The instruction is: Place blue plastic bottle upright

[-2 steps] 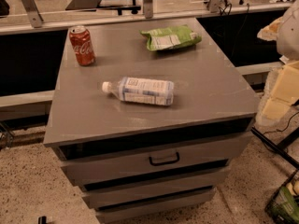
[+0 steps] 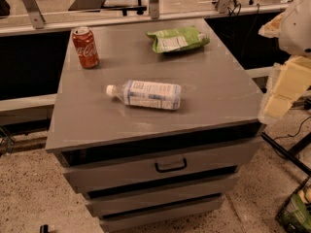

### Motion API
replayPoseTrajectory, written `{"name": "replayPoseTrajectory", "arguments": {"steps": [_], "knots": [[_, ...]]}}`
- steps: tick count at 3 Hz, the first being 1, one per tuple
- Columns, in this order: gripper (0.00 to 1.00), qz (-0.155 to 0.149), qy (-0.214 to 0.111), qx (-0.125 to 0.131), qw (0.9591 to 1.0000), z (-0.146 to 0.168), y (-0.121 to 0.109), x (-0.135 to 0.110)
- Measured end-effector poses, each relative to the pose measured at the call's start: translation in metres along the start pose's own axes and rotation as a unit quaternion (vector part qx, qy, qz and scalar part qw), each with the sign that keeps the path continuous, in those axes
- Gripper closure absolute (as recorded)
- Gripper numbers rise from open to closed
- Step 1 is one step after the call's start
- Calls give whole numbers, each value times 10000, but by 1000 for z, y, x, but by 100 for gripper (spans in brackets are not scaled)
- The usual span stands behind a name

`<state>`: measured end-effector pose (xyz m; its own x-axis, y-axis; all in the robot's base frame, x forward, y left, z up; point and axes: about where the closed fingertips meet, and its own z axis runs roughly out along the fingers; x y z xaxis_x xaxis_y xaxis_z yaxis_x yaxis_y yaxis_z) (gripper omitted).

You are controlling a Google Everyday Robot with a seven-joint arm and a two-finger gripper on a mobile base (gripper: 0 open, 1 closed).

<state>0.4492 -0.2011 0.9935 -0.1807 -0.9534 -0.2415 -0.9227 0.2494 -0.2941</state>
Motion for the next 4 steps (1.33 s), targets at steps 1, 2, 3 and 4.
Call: {"name": "replayPoseTrajectory", "arguments": {"steps": [1, 2, 3, 4], "knots": [[0, -502, -129, -368, 9980, 36, -16, -60], [0, -900, -119, -630, 9939, 67, -24, -108], [0, -1130, 7, -765, 9906, 109, -30, -150], [0, -1077, 203, -821, 9906, 148, -39, -180]]}}
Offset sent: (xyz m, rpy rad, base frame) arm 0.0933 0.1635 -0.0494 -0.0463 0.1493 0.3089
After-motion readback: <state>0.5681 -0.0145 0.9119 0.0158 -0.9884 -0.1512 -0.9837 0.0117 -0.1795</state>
